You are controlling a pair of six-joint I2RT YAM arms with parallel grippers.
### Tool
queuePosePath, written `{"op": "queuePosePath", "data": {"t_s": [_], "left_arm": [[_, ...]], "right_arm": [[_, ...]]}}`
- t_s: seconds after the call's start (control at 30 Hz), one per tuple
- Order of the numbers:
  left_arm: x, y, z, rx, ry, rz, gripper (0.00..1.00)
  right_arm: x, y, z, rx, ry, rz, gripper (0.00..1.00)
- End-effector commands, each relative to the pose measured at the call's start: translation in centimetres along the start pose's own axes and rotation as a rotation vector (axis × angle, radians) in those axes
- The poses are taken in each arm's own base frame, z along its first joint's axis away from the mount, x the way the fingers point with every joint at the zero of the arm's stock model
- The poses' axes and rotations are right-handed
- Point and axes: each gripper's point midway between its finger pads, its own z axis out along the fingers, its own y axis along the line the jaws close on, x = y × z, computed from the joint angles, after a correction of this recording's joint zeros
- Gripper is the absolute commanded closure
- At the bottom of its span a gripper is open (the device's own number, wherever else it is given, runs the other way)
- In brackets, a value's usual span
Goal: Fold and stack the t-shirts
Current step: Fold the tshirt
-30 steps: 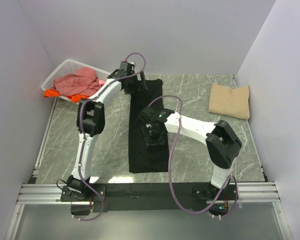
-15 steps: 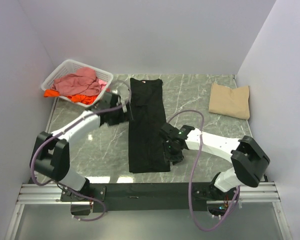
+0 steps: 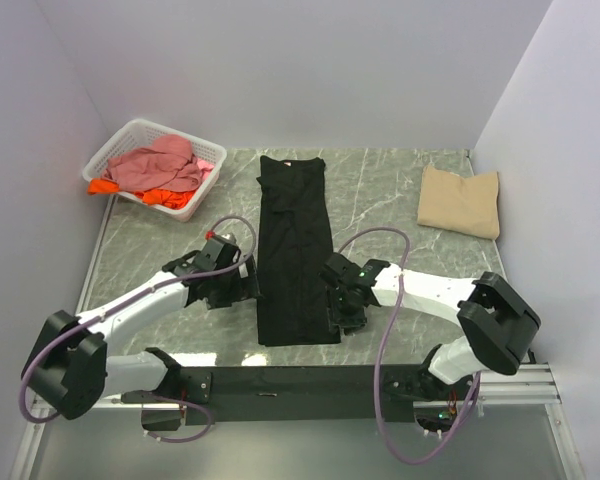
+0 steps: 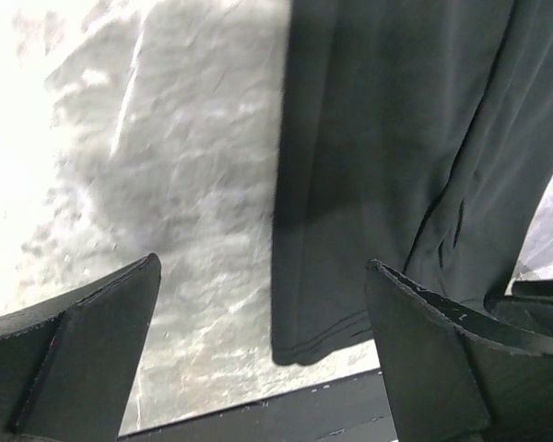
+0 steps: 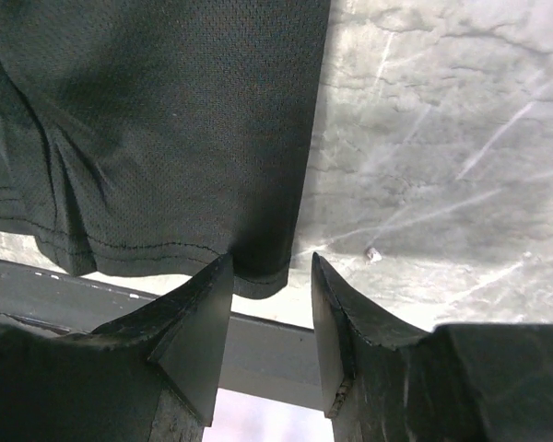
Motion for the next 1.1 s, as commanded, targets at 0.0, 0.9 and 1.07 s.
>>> {"op": "queuePosePath", "data": {"t_s": [0.0, 0.9, 1.07], "left_arm": [[0.4, 0.6, -0.5, -0.014, -0.019, -0.039, 0.02], [6.7, 0.2, -0.4, -0.011, 0.096, 0.022, 0.18], [8.3, 0.2, -0.5, -0.032, 0.146, 0.06, 0.28]], "right_arm": [[0.0, 0.6, 0.6, -0.028, 0.002, 0.004, 0.53], [3.7, -0.5, 2.9, -0.01, 0.146, -0.01, 0.87], [3.6, -0.6, 2.9, -0.001, 0.144, -0.011, 0.87]]}}
